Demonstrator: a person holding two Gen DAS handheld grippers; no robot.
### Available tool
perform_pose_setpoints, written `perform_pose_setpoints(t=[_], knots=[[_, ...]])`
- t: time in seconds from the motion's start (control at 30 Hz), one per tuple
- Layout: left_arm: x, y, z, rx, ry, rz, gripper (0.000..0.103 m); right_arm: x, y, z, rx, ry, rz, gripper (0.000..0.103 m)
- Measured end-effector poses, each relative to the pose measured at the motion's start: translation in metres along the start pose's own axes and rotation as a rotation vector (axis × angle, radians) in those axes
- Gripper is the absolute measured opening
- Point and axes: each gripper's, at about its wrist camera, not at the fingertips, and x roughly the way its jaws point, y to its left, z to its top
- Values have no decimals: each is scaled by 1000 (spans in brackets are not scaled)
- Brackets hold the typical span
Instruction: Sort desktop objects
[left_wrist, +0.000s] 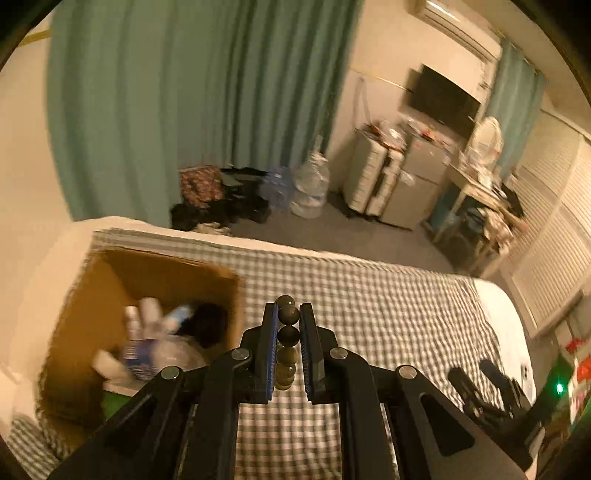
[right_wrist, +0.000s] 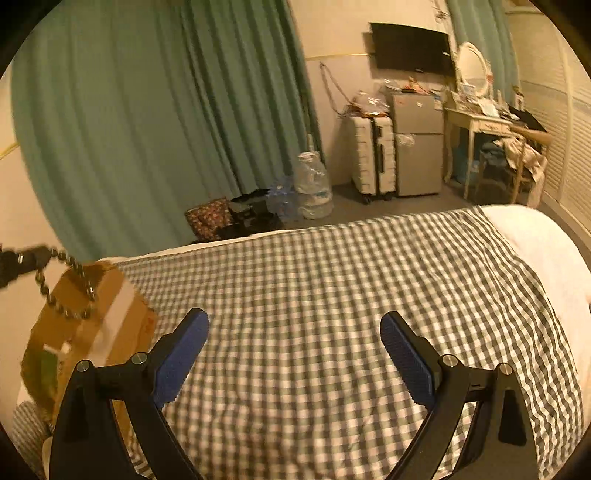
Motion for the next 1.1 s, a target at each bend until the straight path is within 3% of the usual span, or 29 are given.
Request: perform_pose_setpoints(t=[0.2, 0.27, 0.3, 0.33, 0.4, 0.5, 0.67, 0.83, 1.1], knots=[[-3, 46, -11, -5, -7, 115, 11, -14, 52, -5, -78, 6, 75, 95], [0, 59, -22, 16, 7, 137, 18, -18, 69, -7, -106, 14, 106, 95], [2, 60, -26, 39, 13, 158, 37, -19, 77, -8, -117, 20, 113, 95], [3, 61, -31, 63, 21, 188, 75, -21, 83, -10, -129, 24, 117, 95], [-1, 62, -44, 95, 0, 254, 102, -25, 97, -11, -155, 25, 127, 97], [-16, 64, -59, 81, -79, 213, 103, -31, 113, -14, -180, 20, 115, 99], [-24, 54, -78, 58, -57, 159, 103, -43, 122, -16, -193, -3, 56, 103], [-26, 44, -93, 69, -24, 118, 103, -45, 124, -19, -194, 38, 58, 103], [-31, 44, -97, 58, -36, 143, 103, -51, 126, -25, -191, 28, 26, 103]])
